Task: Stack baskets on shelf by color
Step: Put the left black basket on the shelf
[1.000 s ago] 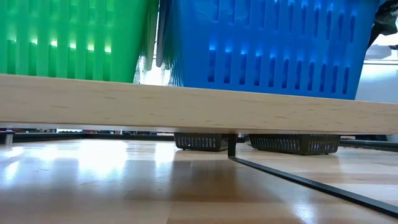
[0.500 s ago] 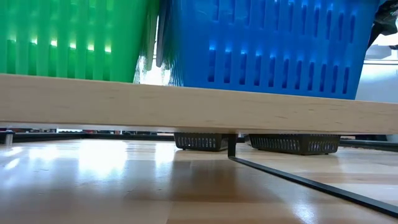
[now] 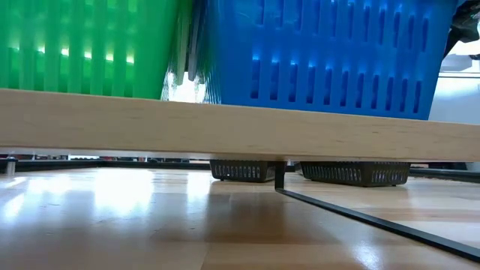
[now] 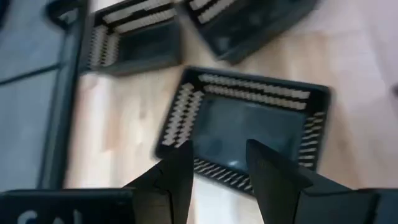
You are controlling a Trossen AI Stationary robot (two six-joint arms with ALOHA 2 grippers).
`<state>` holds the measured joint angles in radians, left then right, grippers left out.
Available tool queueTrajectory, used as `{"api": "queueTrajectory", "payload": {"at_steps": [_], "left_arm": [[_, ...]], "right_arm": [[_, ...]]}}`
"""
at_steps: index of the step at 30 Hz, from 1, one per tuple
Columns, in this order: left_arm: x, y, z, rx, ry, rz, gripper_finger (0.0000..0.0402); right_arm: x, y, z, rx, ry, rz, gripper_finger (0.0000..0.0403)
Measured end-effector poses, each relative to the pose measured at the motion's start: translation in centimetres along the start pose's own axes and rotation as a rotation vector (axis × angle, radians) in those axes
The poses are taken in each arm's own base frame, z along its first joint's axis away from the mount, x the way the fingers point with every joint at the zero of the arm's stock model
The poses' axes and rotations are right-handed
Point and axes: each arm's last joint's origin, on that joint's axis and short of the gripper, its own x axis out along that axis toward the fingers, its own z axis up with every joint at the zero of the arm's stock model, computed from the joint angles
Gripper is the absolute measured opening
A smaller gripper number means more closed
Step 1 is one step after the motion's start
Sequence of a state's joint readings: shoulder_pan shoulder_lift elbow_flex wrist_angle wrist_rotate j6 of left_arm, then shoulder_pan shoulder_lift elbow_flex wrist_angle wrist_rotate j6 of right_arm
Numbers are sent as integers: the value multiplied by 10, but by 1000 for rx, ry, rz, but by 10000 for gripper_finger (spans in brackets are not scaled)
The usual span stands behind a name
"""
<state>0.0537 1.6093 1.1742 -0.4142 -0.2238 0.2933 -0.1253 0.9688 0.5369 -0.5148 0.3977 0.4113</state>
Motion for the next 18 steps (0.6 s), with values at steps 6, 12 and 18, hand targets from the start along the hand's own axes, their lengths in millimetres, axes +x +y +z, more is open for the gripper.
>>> {"api": "queueTrajectory", "payload": {"at_steps": [6,12,18], "left_arm": [[17,-3,-18,44,-13,-130,136],[33,-15,-21,113,-35,-263,136],[46,-25,-27,145,5,-311,136]], "right_arm": [[0,0,1,14,-5,2,118],[0,1,1,23,-12,5,118],[0,1,2,25,-16,7,118]]}}
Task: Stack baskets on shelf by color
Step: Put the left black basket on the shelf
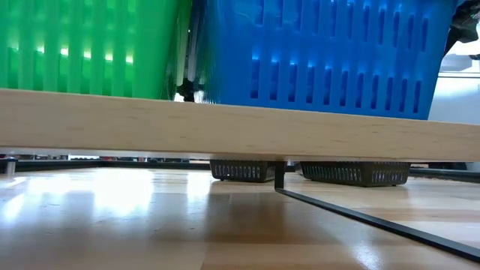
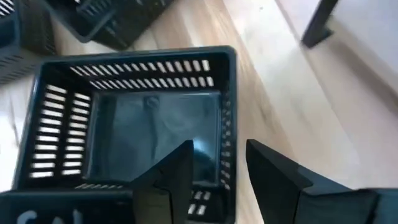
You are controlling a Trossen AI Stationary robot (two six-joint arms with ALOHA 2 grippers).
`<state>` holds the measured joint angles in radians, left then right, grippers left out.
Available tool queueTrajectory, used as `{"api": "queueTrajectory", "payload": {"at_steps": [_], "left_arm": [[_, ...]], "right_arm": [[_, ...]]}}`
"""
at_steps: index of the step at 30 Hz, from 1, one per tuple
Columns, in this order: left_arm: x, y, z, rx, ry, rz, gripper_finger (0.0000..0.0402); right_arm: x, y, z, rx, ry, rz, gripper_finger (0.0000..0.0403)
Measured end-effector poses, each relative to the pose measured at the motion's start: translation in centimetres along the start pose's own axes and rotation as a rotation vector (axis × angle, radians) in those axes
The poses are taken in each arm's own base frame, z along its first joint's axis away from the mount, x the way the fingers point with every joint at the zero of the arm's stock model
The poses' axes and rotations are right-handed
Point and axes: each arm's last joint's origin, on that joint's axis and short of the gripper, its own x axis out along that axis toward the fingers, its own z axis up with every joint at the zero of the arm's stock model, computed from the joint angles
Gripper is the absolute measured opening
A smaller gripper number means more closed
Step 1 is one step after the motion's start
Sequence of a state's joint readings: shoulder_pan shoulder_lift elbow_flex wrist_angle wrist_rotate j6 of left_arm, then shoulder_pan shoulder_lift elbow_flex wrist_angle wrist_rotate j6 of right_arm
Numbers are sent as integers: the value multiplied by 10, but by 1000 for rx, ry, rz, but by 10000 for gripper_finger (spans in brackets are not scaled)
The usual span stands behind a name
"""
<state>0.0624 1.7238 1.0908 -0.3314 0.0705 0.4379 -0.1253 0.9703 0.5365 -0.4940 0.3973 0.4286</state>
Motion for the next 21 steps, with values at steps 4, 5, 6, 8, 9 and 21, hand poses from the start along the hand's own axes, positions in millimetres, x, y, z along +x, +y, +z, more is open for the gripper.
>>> {"api": "queueTrajectory", "payload": {"at_steps": [4,5,6,8,9,21], "left_arm": [[4,-1,-1,-27,-2,-41,136],[5,-2,-1,-32,-2,-46,136],[9,-2,-1,-32,-9,-50,136],[13,-3,-4,-33,18,-64,136],[17,-4,-6,-35,33,-75,136],[39,-7,-18,-62,163,2,56]], "right_arm": [[0,0,0,-1,3,-1,118],[0,0,0,-1,3,-1,118],[0,0,0,-2,4,-1,118],[0,0,0,-1,3,0,118],[0,0,0,-1,4,0,118],[0,-1,-2,-10,21,-6,118]]}}
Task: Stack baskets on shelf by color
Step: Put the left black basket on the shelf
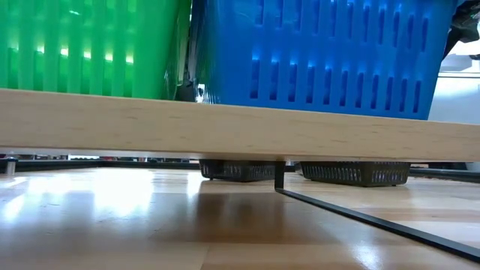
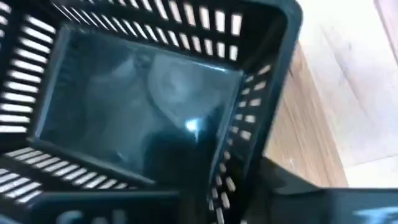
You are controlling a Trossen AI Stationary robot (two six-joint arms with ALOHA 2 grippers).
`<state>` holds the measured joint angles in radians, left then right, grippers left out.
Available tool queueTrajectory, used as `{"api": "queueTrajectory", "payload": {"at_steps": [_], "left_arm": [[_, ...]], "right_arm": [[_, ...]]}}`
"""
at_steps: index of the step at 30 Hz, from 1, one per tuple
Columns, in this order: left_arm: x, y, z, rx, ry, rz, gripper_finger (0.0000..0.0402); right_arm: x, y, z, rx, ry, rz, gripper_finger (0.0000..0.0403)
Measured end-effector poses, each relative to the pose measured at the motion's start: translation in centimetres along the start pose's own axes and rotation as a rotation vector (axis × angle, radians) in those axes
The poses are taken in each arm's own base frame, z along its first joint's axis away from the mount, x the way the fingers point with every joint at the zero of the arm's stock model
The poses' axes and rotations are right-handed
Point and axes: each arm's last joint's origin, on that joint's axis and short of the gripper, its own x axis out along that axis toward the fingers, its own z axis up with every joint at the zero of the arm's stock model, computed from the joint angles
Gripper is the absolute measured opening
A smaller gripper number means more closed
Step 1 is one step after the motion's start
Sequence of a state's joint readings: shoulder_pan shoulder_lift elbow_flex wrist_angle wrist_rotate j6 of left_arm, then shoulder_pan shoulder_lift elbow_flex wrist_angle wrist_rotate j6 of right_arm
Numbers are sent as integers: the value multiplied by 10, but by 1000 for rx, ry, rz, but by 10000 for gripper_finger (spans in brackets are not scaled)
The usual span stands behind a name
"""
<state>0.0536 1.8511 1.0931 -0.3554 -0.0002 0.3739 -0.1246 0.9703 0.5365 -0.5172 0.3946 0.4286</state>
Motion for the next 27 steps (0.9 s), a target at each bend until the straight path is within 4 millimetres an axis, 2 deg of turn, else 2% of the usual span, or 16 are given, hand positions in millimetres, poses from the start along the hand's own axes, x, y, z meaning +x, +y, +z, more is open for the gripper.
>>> {"api": "queueTrajectory", "payload": {"at_steps": [3,8,13,17,21,27], "left_arm": [[0,0,0,-23,0,5,10],[-2,3,-1,-111,38,104,2],[-19,3,2,-202,50,110,0],[-47,-3,9,-213,63,189,0],[-83,-17,14,-254,46,249,0],[-135,-58,6,-403,23,283,0]], "right_arm": [[0,0,0,0,0,0,118],[0,0,0,1,0,1,118],[0,0,0,6,0,0,118],[0,0,0,9,0,0,118],[0,0,0,9,0,1,118],[0,0,0,9,0,1,118]]}}
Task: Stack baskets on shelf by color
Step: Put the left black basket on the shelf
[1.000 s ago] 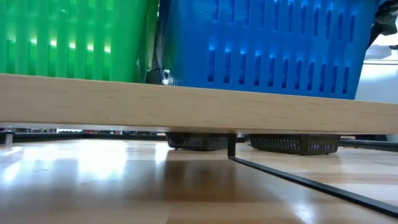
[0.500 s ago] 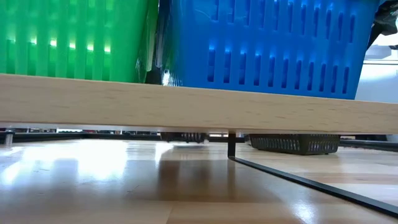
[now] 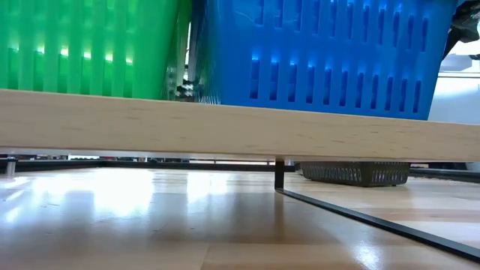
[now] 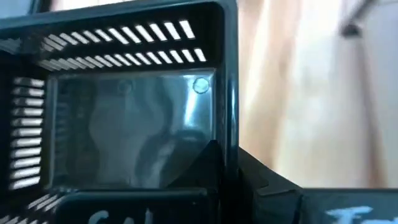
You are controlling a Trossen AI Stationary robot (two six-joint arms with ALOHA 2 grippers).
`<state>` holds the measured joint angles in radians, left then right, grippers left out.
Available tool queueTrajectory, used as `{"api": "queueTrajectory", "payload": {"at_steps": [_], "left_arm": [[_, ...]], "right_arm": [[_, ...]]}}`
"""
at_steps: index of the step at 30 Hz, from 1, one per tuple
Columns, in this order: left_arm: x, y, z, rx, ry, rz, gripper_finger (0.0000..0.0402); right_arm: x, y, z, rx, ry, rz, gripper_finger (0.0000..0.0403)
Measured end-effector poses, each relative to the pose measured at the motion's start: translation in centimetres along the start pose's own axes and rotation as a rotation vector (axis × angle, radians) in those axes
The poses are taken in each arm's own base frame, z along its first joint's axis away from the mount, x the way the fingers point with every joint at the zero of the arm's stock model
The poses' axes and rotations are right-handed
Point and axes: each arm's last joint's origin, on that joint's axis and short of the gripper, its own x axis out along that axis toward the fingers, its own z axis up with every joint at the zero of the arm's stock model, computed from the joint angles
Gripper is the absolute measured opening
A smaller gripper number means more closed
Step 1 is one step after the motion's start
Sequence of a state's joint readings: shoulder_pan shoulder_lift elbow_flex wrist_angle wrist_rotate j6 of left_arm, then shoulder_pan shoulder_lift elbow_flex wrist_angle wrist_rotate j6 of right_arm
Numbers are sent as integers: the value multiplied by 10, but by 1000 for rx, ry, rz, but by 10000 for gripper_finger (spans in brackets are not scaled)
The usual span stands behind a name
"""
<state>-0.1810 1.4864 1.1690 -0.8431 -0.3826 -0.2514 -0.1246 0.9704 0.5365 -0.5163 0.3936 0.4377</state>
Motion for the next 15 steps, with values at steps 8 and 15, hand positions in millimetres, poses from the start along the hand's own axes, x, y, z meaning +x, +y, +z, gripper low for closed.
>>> {"api": "queueTrajectory", "payload": {"at_steps": [8,15], "left_arm": [[-67,-39,-51,-234,137,-174,0],[-104,-82,-85,-401,227,-367,0]], "right_arm": [[0,0,0,0,2,2,118],[0,0,0,1,1,3,118]]}}
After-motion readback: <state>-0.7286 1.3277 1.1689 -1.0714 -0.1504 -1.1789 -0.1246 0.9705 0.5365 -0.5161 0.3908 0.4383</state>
